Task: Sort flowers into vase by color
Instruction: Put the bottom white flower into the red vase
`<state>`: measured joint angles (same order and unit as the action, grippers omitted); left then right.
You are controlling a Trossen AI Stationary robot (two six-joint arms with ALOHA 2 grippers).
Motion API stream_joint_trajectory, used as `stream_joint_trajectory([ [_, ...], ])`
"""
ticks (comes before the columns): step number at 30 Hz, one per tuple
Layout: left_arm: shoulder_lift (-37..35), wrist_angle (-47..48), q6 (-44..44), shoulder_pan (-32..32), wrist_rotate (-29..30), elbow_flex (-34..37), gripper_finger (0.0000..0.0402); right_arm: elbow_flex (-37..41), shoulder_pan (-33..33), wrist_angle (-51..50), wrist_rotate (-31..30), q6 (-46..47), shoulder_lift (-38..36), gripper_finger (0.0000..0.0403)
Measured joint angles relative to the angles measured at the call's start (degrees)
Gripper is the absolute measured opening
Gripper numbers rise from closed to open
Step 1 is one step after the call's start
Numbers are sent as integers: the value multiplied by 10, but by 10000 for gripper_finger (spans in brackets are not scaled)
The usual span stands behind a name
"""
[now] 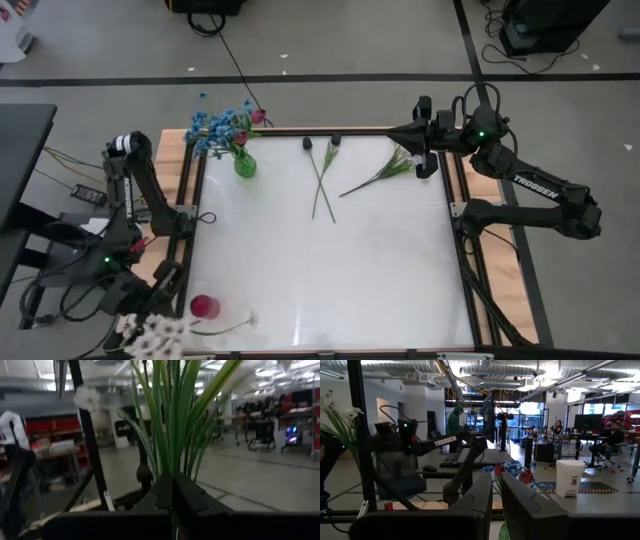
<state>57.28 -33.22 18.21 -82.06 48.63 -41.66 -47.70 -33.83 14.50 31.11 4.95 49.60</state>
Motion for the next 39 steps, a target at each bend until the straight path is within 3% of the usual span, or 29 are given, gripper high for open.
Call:
stream_joint_trajectory([
  [8,-30,-197,48,-9,-1,143,7,0,0,0,0,0,0,50],
  [18,-130,-198,70,-101,60,229,7,0,0,0,0,0,0,50],
  [23,-150,-197,29,-144,102,267,7,0,0,0,0,0,0,50],
  [31,-150,-197,24,-155,147,281,7,0,0,0,0,0,0,50],
  [39,-149,-190,-17,-155,148,281,7,0,0,0,0,0,0,50],
])
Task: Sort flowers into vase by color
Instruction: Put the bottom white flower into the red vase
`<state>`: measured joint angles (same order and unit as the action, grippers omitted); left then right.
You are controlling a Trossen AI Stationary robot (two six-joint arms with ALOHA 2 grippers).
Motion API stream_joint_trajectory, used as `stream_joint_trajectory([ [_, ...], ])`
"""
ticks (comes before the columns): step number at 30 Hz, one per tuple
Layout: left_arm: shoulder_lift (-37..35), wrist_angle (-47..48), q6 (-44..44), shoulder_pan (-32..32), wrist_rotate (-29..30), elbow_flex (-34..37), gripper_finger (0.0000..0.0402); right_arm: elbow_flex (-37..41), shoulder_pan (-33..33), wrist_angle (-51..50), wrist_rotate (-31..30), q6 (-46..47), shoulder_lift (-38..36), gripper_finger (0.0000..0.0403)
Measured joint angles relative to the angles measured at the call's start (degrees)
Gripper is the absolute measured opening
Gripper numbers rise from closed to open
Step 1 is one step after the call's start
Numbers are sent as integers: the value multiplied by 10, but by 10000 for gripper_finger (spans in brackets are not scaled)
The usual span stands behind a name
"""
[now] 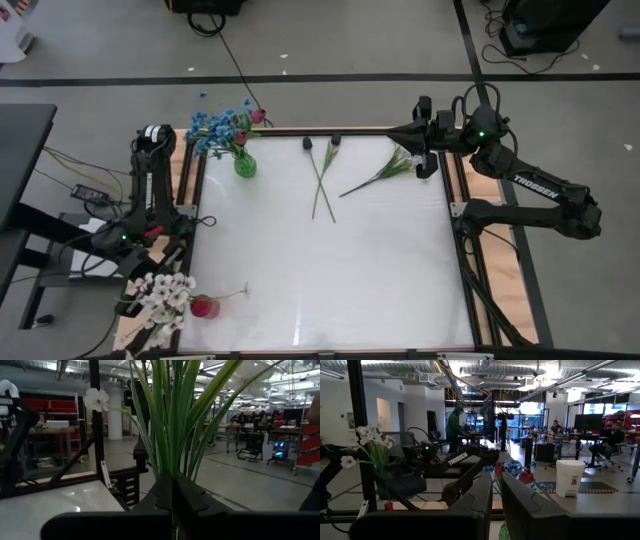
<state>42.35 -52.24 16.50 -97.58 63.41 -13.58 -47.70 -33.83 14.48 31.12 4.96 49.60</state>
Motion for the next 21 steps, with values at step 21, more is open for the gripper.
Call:
stream_joint_trajectory([
  [21,62,39,-69,48,-3,0,7,0,0,0,0,0,0,50],
])
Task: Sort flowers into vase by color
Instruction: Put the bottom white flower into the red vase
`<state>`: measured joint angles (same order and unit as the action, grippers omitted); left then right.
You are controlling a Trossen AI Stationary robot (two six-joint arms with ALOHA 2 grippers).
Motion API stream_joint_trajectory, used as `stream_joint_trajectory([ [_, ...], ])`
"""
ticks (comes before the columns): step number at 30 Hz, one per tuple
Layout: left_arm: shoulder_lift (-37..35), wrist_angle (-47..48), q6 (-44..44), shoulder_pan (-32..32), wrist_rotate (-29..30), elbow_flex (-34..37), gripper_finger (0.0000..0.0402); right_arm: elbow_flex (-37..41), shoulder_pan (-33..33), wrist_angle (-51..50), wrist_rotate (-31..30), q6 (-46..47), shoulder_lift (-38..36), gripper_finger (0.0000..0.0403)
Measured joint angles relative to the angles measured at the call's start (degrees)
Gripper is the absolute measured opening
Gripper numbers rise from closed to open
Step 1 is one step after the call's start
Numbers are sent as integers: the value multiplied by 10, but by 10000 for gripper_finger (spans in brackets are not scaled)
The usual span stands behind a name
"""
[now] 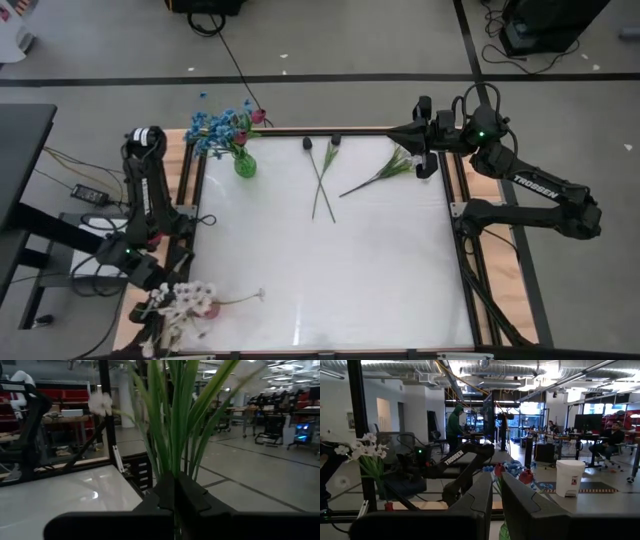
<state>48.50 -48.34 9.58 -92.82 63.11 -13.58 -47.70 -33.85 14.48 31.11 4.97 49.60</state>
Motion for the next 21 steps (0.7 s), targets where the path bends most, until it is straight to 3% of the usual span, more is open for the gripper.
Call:
stream_joint_trajectory([
  [21,2,-39,67,72,3,0,7,0,0,0,0,0,0,50],
])
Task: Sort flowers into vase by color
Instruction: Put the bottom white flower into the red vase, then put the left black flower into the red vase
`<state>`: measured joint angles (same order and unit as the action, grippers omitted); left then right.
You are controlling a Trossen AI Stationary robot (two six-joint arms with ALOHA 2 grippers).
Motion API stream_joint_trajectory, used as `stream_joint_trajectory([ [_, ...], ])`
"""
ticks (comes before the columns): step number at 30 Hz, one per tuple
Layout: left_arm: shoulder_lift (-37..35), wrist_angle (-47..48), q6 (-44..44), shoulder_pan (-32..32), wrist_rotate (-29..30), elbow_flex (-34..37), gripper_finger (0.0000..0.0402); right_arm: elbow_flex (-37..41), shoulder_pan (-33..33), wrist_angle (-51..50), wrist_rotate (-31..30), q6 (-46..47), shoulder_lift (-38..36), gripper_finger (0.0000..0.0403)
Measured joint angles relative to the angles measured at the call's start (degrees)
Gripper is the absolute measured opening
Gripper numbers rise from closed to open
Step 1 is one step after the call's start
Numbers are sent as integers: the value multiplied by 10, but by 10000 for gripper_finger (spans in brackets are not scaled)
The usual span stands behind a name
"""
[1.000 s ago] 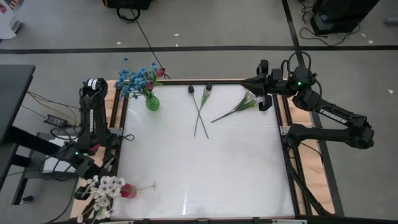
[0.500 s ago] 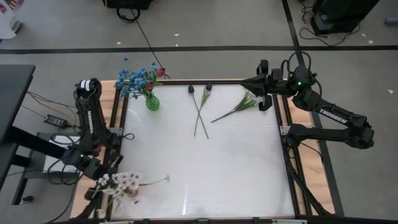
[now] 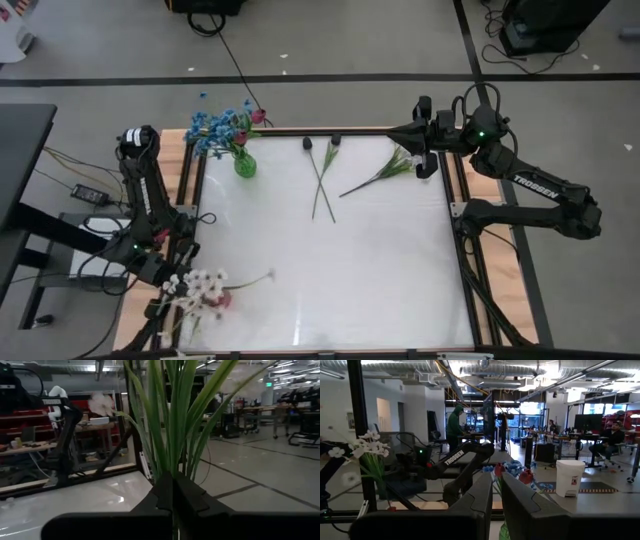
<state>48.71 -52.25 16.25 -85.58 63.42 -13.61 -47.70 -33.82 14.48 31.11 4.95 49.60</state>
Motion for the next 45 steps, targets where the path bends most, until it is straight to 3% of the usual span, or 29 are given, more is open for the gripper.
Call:
stream_joint_trajectory([
  [5,0,-17,13,24,-7,0,7,0,0,0,0,0,0,50],
  [12,0,-37,12,59,-61,0,7,0,0,0,0,0,0,50],
  [23,0,-22,-5,8,-10,4,14,0,0,0,0,0,0,50],
  [31,0,-65,-136,19,29,56,93,0,0,0,0,0,0,50],
  [41,-1,-83,-154,-21,35,41,176,0,0,0,0,0,0,50],
  [45,-1,-80,-104,-66,85,16,188,0,0,0,0,0,0,50],
])
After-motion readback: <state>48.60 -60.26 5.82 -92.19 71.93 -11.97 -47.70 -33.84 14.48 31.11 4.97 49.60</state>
